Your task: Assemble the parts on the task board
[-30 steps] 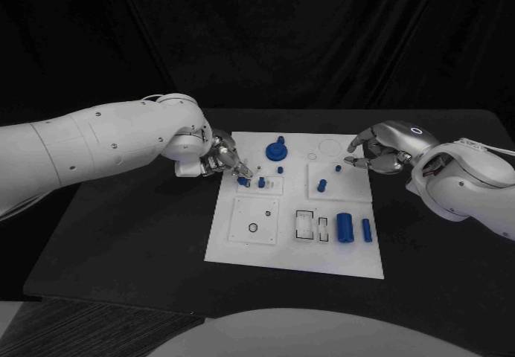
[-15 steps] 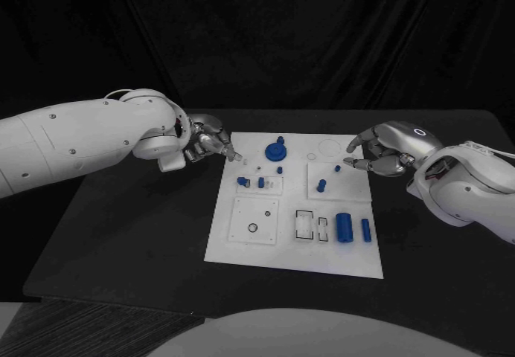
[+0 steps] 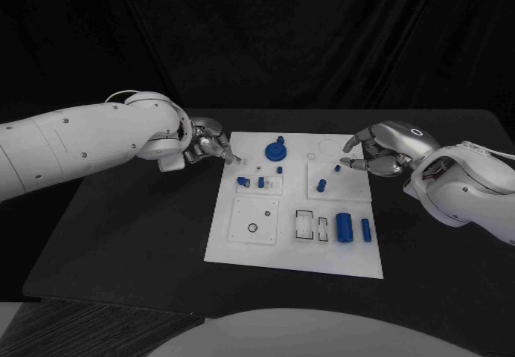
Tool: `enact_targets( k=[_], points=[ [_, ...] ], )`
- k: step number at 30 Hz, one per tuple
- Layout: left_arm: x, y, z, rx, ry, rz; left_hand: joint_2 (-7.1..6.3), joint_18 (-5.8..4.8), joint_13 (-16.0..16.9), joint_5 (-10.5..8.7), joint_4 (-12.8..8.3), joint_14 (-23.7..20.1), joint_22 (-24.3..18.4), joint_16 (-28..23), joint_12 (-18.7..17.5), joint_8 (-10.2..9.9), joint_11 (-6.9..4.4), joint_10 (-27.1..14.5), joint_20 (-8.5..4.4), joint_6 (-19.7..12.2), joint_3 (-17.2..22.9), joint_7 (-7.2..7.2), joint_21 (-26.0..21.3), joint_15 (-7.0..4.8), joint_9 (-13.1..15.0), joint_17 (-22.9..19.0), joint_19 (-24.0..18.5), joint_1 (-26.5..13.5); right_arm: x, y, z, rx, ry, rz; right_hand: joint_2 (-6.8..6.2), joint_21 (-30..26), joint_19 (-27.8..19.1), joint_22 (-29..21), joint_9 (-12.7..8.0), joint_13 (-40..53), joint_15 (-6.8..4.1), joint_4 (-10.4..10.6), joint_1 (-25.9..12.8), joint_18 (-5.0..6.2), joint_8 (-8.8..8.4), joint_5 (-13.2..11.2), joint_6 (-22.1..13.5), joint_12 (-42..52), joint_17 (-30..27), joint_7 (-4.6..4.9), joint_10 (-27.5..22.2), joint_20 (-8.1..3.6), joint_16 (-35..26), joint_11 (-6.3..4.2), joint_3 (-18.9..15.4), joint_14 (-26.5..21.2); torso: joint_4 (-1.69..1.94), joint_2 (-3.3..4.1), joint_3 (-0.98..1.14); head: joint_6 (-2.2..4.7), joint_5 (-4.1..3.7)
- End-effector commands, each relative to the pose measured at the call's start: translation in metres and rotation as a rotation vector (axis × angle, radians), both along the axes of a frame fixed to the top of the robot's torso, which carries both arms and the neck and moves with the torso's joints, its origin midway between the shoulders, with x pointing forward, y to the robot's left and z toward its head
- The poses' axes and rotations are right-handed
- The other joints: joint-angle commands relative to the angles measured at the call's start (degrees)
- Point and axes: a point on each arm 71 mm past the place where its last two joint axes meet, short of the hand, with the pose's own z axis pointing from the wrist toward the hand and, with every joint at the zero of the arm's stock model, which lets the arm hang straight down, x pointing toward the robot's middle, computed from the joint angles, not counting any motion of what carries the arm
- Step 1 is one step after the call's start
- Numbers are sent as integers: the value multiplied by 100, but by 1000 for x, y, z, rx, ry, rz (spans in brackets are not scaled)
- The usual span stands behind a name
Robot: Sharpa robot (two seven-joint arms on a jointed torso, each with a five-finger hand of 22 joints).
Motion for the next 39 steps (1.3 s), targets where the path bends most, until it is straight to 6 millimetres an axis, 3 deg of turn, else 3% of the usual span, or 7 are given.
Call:
enact_targets(
  k=[1, 5, 12, 19, 27, 39],
  points=[
    [-2, -2, -5, 28, 40, -34, 5, 31, 1525, -73, 149, 635, 1209, 80, 38, -86, 63, 637, 28, 105, -76, 5, 2, 75, -139, 1528, 62, -80, 0, 2, 1, 1, -5, 1, 73, -69, -6, 1079, -53, 1528, 14, 7, 134, 208, 80, 165, 55, 114, 553, -7, 557, 65, -54, 83, 184, 417, -8, 4, -5, 0, 24],
    [-1, -2, -9, 32, 52, -36, 24, 33, 1525, -44, 193, 635, 1207, 80, 38, -219, 64, 637, 30, 199, -154, 7, -2, 76, -342, 1528, 55, -36, 0, 2, 0, -1, -2, 2, 73, -69, -6, 1079, -53, 1528, 14, 7, 134, 208, 80, 165, 55, 114, 553, -7, 557, 65, -54, 83, 184, 417, -8, 5, -11, 0, 30],
    [-1, -4, -14, 30, 66, -46, 81, 34, 1525, 15, 255, 635, 1205, 80, 38, -615, 81, 637, 43, 472, -317, 24, 5, 91, -952, 1528, 46, 97, 1, 3, 0, -5, 3, 3, 76, -69, -6, 1079, -54, 1528, 14, 7, 135, 208, 80, 169, 57, 114, 551, -7, 557, 66, -55, 84, 186, 417, -3, 5, -6, 0, 25],
    [-1, -8, -18, 25, 81, -62, 96, 37, 1525, 27, 268, 635, 1202, 80, 38, -671, 80, 637, 45, 548, -348, 21, -4, 91, -1056, 1528, 39, 115, 2, 3, -1, -8, 6, 2, 76, -69, -6, 1079, -54, 1528, 14, 7, 135, 208, 80, 169, 57, 114, 551, -7, 557, 66, -55, 84, 186, 417, -4, 2, 5, 0, 25],
    [-3, -11, -22, 1, 119, -66, 98, 42, 1525, 1, 321, 635, 1194, 80, 38, -778, 84, 637, 49, 646, -439, 24, -29, 96, -1231, 1528, 20, 91, 2, 3, -1, -11, 9, 0, 82, -74, -7, 1078, -55, 1528, 16, 6, 138, 209, 82, 178, 61, 114, 554, -7, 557, 67, -53, 87, 191, 418, -6, 2, 0, 0, 21],
    [-6, -14, -30, -4, 153, -80, 122, 50, 1525, 118, 325, 635, 1185, 80, 38, -858, 83, 637, 55, 750, -519, 19, -63, 100, -1378, 1528, -7, 148, 3, 3, -2, -14, 13, -4, 87, -77, -8, 1077, -57, 1528, 18, 4, 143, 209, 83, 187, 65, 114, 554, -6, 557, 69, -52, 89, 196, 418, -5, 1, 0, 0, 23]
  ],
)
